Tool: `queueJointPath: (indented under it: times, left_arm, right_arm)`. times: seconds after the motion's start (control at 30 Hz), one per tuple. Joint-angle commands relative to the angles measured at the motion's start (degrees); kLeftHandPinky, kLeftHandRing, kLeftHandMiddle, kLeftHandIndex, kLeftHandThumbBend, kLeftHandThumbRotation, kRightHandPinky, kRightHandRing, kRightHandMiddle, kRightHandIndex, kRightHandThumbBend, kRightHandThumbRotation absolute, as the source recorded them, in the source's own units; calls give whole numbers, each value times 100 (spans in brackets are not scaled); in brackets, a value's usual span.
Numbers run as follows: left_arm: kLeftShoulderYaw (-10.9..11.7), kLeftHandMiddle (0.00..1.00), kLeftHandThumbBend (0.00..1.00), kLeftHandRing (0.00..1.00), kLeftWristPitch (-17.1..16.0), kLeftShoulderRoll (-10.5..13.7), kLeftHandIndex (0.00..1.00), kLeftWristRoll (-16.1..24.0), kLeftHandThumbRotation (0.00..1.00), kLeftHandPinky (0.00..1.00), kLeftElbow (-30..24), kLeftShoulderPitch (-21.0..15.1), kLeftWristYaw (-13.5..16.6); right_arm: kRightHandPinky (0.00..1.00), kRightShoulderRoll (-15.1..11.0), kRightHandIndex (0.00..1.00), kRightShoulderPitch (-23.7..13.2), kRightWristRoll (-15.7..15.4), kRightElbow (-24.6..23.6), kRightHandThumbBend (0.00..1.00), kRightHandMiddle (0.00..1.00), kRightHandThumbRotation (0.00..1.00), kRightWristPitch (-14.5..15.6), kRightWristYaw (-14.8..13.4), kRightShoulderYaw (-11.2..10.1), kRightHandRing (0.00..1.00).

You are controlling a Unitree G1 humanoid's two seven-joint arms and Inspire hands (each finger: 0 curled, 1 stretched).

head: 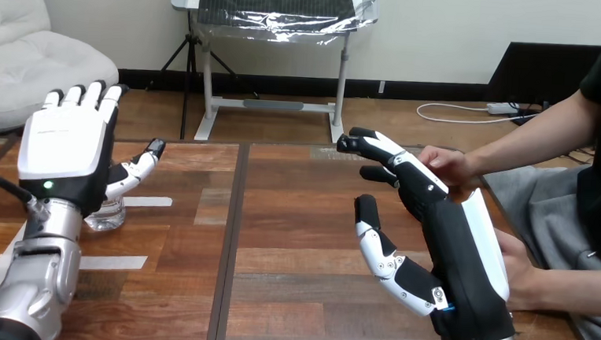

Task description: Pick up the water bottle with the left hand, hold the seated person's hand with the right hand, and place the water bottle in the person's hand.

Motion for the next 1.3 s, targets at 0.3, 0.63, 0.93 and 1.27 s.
queueJointPath:
  times: [0.3, 0.63, 0.93, 1.27]
  left_arm:
    - [-70, 95, 46, 94, -86, -7, 92, -481, 100, 92, 686, -816, -244]
    - [-195, 95, 46, 94, -26, -62, 93, -639, 100, 92, 1117, -1008, -465]
    - [-271, 95, 46, 95, -50, -116, 93, -773, 100, 93, 1435, -1111, -579]
    - [-369, 96, 47, 96, -89, -197, 94, -917, 100, 94, 1670, -1104, -567]
  right_arm:
    - [77, -46, 76, -352, 66, -36, 6, 86, 0, -100, 35, -96, 85]
    - [77, -74, 76, -333, 62, -88, 6, 86, 0, -55, 64, -121, 85]
    - [77, -94, 75, -333, 48, -98, 6, 85, 0, -66, 80, -157, 85]
    - [77, -132, 74, -328, 48, -97, 7, 84, 0, -91, 86, -180, 84]
